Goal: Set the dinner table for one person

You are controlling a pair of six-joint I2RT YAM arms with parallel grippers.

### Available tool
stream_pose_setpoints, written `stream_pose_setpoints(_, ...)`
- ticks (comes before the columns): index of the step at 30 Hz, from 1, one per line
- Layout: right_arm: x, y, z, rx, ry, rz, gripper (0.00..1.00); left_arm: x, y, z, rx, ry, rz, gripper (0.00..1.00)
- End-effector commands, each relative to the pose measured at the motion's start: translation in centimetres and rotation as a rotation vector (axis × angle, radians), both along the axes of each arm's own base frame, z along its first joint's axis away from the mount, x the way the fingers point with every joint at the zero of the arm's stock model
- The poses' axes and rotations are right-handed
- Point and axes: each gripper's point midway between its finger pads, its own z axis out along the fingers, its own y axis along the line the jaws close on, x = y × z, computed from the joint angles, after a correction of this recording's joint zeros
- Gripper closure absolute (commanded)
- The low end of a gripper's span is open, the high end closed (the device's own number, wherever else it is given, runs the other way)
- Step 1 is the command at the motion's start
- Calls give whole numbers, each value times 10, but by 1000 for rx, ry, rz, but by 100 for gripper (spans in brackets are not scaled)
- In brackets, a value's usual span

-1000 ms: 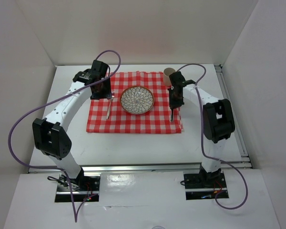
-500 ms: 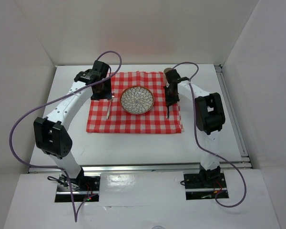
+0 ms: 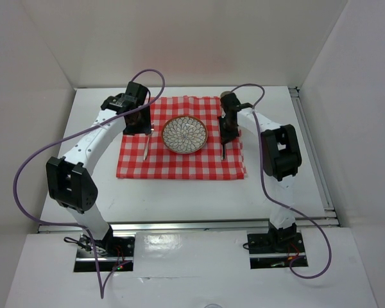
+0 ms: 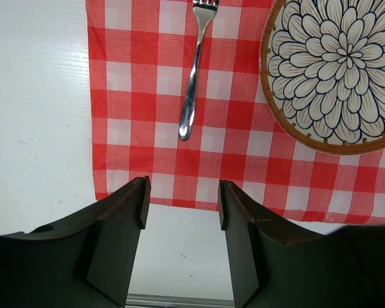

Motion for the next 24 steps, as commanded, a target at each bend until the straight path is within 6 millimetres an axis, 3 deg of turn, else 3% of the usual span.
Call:
stream_pose_setpoints(1, 3, 7, 25, 26, -26, -24, 98, 5, -3, 12, -8, -39, -3, 37)
stream_pose_setpoints(5, -1, 6, 21, 28, -18, -34, 91, 3, -2, 12, -8, -39, -3, 37)
stream_pose_setpoints(10, -2, 9, 21, 22, -21, -38, 67, 2, -1, 19, -14, -56, -3, 37)
stream_pose_setpoints(13, 1, 13, 37, 23, -49, -33, 49, -2, -1, 22, -19, -57, 5, 37)
stream_pose_setpoints(18, -4, 8, 87, 14, -119, -52, 30, -4, 0, 33, -32, -80, 14, 37)
stream_pose_setpoints(20, -8, 1, 125, 21, -197, -79, 23, -6, 0, 41, -42, -93, 21, 37)
stream_pose_setpoints(21, -19, -4, 129, 19, -194, -97, 11, -10, 1, 51, -51, -119, 21, 37)
stream_pose_setpoints(22, -29, -9, 160, 43, -259, -113, 5, -11, 1, 55, -60, -131, 28, 37)
stream_pose_setpoints(23, -33, -15, 172, 46, -298, -154, 0, -10, 1, 62, -69, -157, 28, 37)
stream_pose_setpoints(24, -46, -23, 166, 33, -293, -183, 0, -13, 0, 72, -89, -186, 21, 37)
